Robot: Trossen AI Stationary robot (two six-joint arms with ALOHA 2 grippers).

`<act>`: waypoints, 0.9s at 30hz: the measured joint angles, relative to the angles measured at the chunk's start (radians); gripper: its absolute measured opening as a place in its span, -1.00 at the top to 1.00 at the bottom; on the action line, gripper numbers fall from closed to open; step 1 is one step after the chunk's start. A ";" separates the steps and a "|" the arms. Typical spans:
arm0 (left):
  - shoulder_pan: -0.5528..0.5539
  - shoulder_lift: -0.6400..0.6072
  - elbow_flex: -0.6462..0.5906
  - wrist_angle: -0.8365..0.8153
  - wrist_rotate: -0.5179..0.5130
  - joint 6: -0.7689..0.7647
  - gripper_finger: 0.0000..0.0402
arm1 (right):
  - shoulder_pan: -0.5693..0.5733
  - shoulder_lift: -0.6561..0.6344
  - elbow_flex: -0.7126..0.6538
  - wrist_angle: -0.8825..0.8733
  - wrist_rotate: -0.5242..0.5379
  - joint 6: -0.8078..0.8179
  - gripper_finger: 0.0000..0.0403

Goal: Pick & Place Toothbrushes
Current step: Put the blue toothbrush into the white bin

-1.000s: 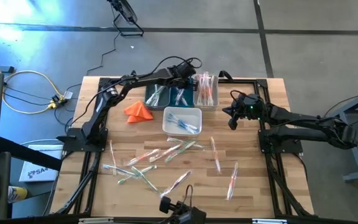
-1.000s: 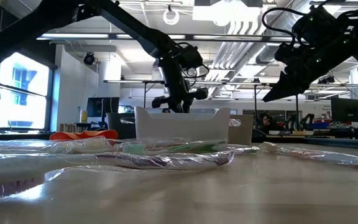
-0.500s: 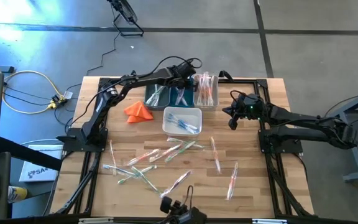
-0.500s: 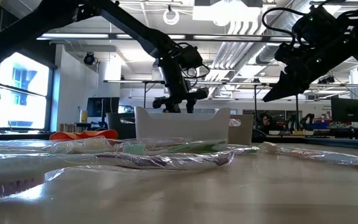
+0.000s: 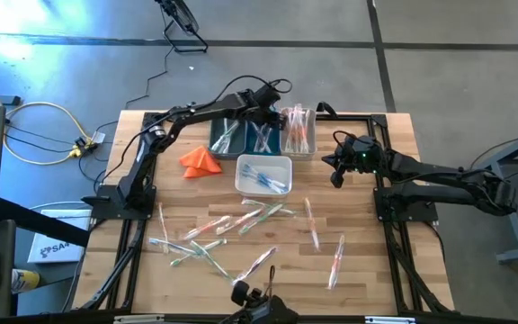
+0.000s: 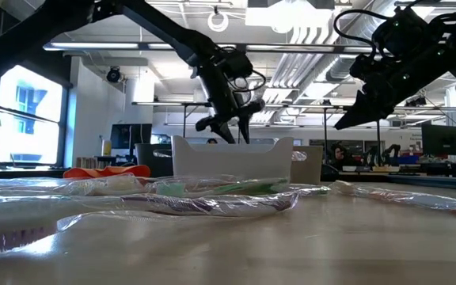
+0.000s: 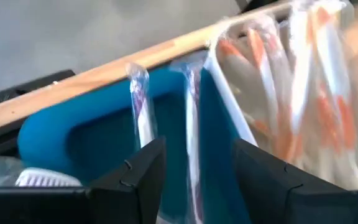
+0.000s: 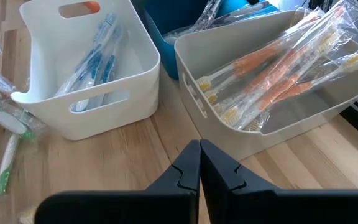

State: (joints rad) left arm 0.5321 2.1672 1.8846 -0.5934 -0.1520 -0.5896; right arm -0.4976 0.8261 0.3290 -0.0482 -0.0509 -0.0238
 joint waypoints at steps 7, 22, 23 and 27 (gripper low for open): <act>0.011 -0.065 0.000 -0.026 0.142 0.119 0.12 | 0.000 0.000 0.000 0.009 0.000 -0.007 0.99; -0.006 -0.143 0.000 -0.084 0.169 0.166 0.12 | 0.000 0.000 0.000 0.072 0.000 -0.033 0.99; -0.009 -0.141 0.000 -0.086 0.170 0.166 0.12 | 0.000 0.000 0.000 0.072 0.000 -0.028 0.99; -0.019 -0.139 -0.001 -0.075 0.164 0.165 0.12 | 0.000 0.000 0.000 0.073 0.000 -0.019 0.99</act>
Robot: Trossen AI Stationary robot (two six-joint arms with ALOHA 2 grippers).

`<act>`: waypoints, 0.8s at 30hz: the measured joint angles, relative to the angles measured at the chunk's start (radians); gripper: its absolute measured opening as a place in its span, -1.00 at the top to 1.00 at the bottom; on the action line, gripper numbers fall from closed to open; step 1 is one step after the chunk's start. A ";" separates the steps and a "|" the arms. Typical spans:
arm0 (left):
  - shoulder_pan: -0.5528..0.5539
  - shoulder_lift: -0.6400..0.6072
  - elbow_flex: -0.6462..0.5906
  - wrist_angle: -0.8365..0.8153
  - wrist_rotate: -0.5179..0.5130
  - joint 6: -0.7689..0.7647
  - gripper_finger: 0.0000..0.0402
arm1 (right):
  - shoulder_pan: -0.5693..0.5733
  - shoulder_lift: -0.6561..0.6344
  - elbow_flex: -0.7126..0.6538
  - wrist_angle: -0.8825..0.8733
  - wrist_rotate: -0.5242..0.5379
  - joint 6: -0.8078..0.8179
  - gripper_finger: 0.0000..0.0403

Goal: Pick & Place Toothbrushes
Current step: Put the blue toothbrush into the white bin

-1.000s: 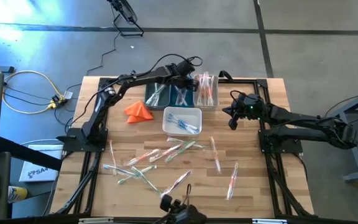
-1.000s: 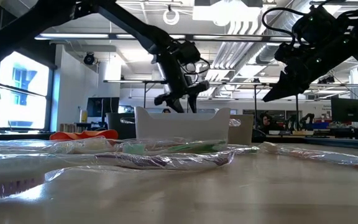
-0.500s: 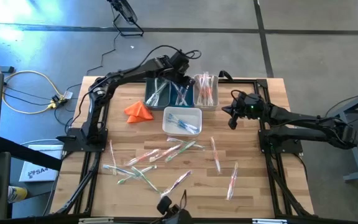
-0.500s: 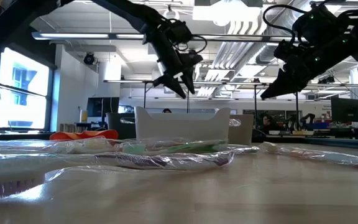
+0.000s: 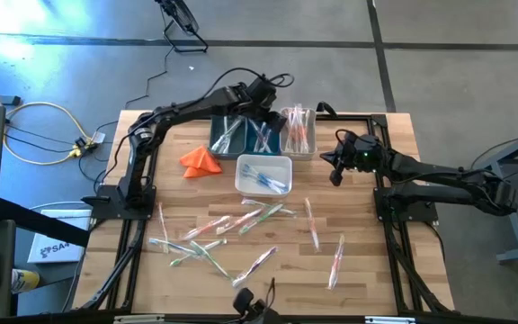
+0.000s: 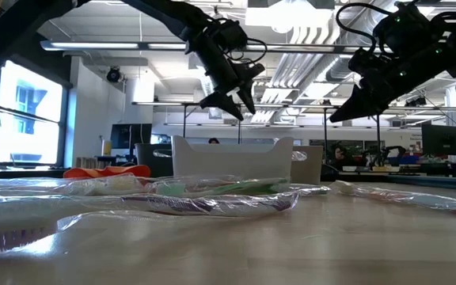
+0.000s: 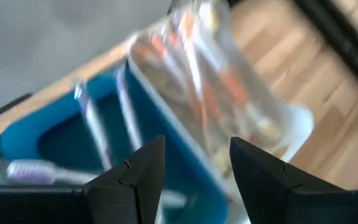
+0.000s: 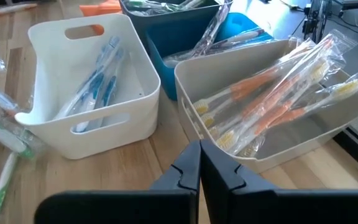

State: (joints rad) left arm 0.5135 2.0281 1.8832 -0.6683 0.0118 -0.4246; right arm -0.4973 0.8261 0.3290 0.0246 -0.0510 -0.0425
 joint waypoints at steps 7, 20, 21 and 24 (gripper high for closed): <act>-0.038 0.000 0.001 0.066 -0.174 0.083 0.12 | 0.000 0.000 0.000 0.002 -0.003 0.115 0.99; -0.192 -0.170 -0.344 0.320 -0.175 0.317 0.12 | 0.000 0.000 0.000 -0.003 -0.003 0.223 0.99; -0.199 -0.206 -0.398 0.365 -0.157 0.329 0.12 | 0.000 0.000 0.000 -0.007 -0.003 0.227 0.99; -0.203 -0.341 -0.567 0.468 -0.119 0.350 0.12 | 0.000 0.000 0.000 -0.025 -0.003 0.234 0.99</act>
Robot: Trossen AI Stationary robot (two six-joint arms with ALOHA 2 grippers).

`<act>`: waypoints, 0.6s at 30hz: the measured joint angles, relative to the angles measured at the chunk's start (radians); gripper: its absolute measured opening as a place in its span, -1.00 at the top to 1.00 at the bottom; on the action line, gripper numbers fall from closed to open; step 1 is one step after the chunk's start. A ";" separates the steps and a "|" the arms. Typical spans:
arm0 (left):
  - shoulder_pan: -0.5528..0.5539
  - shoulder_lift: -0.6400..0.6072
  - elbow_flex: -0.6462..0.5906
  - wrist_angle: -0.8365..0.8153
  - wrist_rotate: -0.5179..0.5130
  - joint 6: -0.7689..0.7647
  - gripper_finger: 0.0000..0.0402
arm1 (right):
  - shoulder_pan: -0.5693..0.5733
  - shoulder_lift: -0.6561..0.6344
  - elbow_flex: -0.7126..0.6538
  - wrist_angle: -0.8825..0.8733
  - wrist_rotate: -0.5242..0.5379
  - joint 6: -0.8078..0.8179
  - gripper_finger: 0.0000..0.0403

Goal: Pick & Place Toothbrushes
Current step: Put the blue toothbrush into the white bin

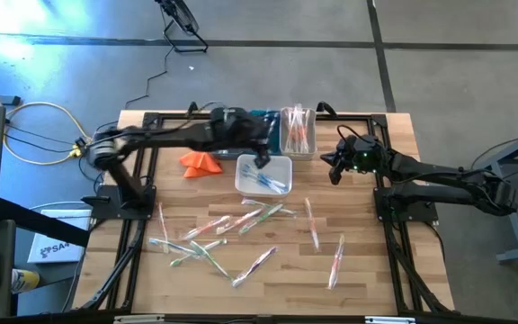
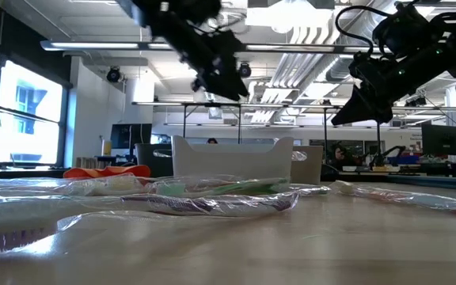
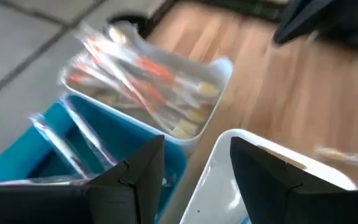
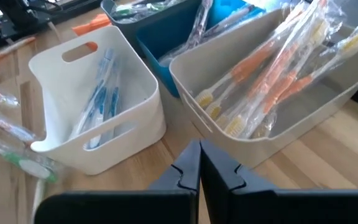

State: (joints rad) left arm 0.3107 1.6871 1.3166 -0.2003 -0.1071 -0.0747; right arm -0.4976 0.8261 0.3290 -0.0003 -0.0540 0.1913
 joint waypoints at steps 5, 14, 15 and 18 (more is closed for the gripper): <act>0.003 -0.241 -0.312 0.247 0.046 0.025 0.12 | 0.000 0.000 0.000 0.000 0.004 0.022 0.99; 0.003 -0.661 -0.767 0.514 0.134 0.078 0.12 | 0.000 0.000 0.000 0.011 0.004 0.078 0.99; 0.003 -0.702 -0.791 0.515 0.153 0.088 0.12 | 0.000 0.000 0.000 0.014 0.006 0.078 0.99; 0.003 -0.818 -0.850 0.505 0.188 0.106 0.12 | 0.000 0.000 0.000 0.032 0.027 0.079 0.99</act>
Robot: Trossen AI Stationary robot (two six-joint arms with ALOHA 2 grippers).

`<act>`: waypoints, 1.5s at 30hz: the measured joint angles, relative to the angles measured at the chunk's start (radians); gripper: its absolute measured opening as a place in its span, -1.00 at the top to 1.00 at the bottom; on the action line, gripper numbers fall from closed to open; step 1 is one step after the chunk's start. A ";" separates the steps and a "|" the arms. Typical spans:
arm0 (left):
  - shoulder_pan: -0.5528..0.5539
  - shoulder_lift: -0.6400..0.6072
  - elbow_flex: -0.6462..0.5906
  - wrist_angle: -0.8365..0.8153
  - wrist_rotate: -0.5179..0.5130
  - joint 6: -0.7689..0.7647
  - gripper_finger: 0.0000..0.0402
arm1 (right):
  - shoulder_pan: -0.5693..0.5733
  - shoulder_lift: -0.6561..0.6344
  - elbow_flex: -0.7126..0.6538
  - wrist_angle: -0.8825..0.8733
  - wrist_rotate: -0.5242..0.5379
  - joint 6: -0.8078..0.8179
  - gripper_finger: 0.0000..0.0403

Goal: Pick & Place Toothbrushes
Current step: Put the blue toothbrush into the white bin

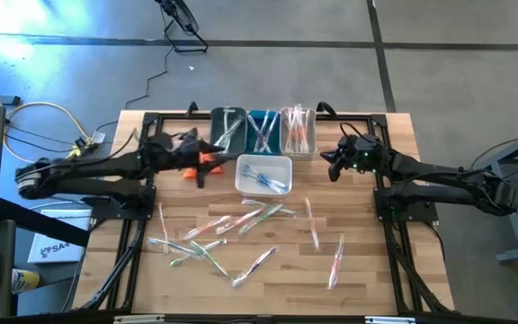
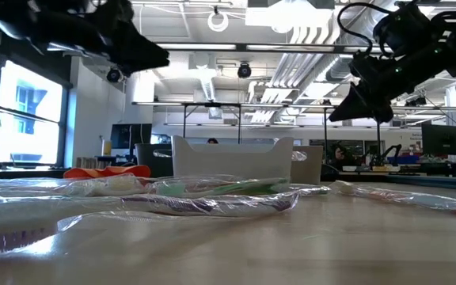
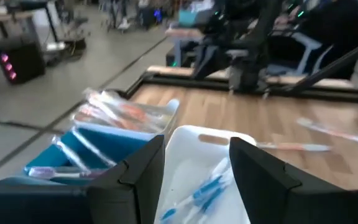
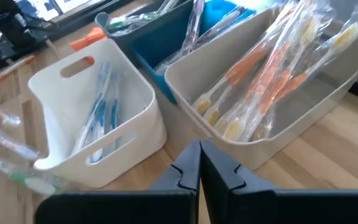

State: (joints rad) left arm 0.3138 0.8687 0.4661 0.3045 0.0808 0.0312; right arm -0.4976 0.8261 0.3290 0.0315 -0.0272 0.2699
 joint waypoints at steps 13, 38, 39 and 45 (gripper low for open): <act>0.000 -0.383 -0.127 -0.051 0.205 -0.011 0.12 | 0.000 0.000 0.000 0.101 -0.063 0.014 0.99; 0.000 -0.406 -0.130 -0.136 0.195 -0.036 0.12 | 0.000 0.000 0.000 0.106 -0.103 0.146 0.99; 0.000 -0.407 -0.130 -0.135 0.188 -0.036 0.12 | 0.000 0.000 0.000 0.113 -0.100 0.146 0.99; 0.000 -0.406 -0.130 -0.157 0.180 -0.082 0.12 | 0.000 0.000 0.000 0.104 -0.013 0.168 0.99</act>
State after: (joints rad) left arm 0.3138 0.4625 0.3360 0.1477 0.2612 -0.0509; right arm -0.4974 0.8257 0.3290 0.1352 -0.0402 0.4382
